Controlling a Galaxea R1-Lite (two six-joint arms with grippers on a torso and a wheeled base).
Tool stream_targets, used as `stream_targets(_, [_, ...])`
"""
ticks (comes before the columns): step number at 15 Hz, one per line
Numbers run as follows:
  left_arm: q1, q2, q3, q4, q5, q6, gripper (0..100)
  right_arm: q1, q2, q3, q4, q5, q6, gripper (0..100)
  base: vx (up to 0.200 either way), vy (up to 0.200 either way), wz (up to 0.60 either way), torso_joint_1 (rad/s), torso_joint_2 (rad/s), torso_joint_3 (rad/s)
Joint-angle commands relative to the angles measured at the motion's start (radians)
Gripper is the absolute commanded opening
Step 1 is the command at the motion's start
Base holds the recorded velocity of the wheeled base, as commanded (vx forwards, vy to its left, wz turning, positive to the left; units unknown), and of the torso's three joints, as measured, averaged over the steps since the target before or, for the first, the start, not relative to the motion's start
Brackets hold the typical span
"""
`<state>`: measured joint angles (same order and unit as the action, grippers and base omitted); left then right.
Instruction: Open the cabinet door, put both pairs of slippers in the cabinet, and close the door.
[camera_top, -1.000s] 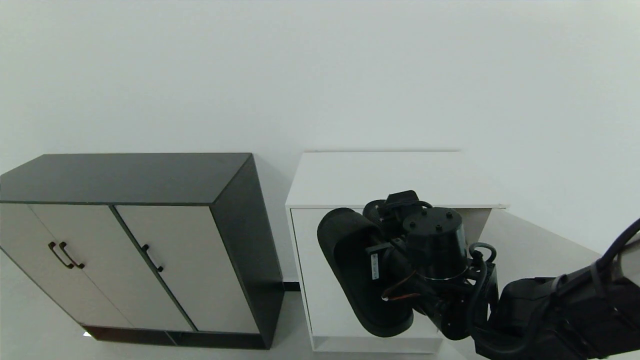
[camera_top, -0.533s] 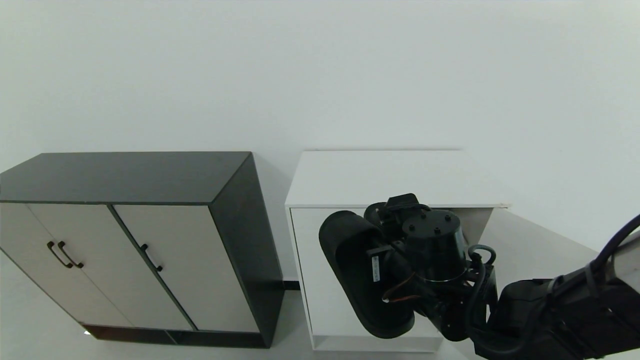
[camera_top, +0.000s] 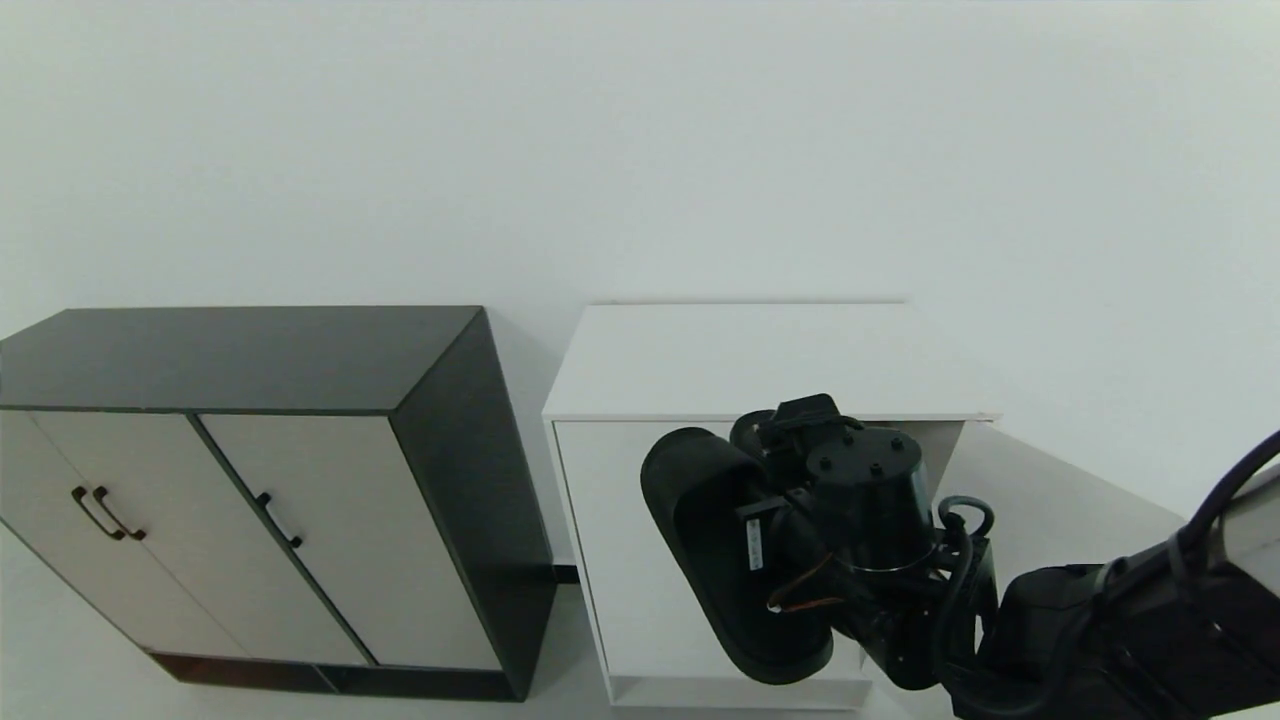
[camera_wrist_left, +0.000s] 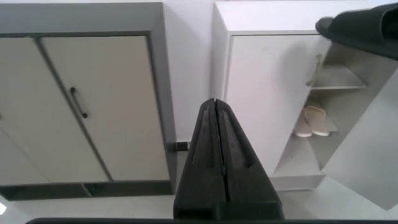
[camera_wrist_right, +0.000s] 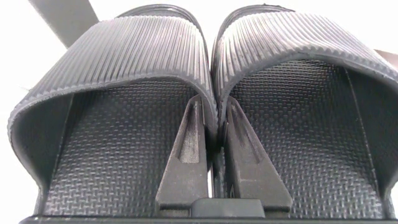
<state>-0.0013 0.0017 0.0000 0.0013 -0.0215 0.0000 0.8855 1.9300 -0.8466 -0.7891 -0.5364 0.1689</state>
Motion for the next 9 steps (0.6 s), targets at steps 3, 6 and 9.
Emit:
stream_targets(3, [0.000,0.001,0.000,0.000,0.000,0.000,0,-0.007,0.001,0.029,-0.028,0.004,-0.022,0,0.000,-0.200,0.00,0.002,0.00,0.002])
stream_targets(6, [0.000,0.001,0.000,0.000,0.000,0.000,0,-0.010,0.001,0.041,-0.050,0.006,-0.029,0,0.000,-0.200,0.00,0.004,0.00,0.004])
stream_targets(9, [0.000,0.001,0.000,0.000,0.000,0.000,0,-0.010,0.001,0.046,-0.050,0.004,-0.029,0,0.000,-0.200,0.00,0.004,0.00,0.002])
